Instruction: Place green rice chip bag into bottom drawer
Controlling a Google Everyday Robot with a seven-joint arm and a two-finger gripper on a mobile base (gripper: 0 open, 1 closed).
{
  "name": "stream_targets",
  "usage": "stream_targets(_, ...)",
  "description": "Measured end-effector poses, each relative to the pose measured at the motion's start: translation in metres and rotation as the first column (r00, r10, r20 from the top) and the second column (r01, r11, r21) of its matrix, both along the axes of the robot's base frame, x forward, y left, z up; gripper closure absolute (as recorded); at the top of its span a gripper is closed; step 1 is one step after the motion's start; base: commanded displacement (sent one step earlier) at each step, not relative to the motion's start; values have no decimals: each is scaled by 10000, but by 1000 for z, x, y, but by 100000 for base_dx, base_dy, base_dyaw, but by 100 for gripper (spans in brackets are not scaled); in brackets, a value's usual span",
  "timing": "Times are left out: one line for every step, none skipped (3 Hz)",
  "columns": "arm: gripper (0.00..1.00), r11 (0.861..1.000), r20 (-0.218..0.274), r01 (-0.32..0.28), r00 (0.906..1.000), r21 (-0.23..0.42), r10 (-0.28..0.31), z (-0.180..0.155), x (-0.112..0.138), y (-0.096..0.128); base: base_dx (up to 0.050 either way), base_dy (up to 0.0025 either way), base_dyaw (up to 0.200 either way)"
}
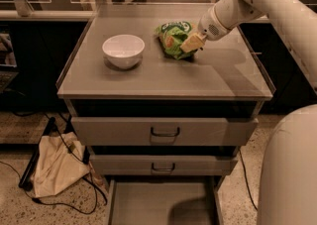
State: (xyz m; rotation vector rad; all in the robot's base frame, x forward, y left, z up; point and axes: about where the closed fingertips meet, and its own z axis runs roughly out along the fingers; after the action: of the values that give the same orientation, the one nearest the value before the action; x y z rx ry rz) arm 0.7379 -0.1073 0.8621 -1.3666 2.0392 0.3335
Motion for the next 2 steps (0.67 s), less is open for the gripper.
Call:
stream_targets(100, 9969, 234, -779, 9967, -118, 782, 17, -8, 3, 0, 0, 0)
stream_targets(100, 9923, 729, -1230, 9897, -113, 1235, 50, -19, -4, 0, 0, 0)
